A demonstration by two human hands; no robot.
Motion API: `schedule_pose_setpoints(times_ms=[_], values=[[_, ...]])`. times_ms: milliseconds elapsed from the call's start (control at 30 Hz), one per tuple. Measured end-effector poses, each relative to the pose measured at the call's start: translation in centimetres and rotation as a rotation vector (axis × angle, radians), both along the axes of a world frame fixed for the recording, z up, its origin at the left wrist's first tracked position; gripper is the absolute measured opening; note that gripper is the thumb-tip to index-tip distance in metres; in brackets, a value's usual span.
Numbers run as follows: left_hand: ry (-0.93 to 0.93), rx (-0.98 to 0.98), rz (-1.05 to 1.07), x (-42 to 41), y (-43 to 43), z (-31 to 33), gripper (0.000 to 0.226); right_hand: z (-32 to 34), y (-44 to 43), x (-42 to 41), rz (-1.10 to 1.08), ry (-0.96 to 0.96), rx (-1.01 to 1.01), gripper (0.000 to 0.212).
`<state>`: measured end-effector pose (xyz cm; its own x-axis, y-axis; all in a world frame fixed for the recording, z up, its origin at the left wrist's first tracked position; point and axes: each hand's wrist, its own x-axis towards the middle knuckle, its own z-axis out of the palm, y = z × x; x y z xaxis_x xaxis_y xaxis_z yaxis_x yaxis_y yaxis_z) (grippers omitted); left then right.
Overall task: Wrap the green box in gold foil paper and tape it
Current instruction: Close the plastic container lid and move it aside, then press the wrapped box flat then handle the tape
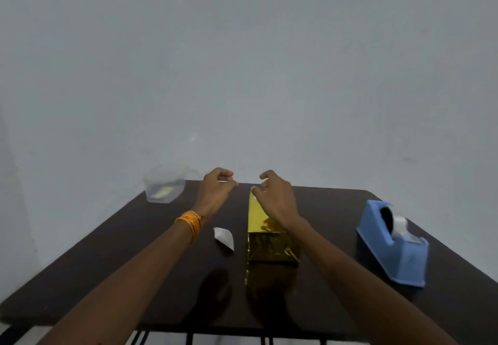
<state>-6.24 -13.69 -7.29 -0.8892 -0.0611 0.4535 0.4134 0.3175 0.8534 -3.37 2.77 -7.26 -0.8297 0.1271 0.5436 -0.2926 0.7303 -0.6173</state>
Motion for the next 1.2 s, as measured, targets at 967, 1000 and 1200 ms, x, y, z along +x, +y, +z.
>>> schedule_pose_setpoints(times_ms=[967,1000,1200], values=[[-0.386,-0.081,-0.543,5.1,29.9,-7.1,0.040,-7.4,24.3,11.6,-0.411,-0.093,-0.263,0.046],[-0.386,-0.071,-0.548,5.0,30.4,-7.2,0.043,-7.4,24.6,11.5,-0.409,-0.088,-0.261,0.041],[-0.384,-0.081,-0.560,4.4,32.9,-6.8,0.032,-7.3,27.8,10.1,-0.399,-0.115,-0.273,0.031]])
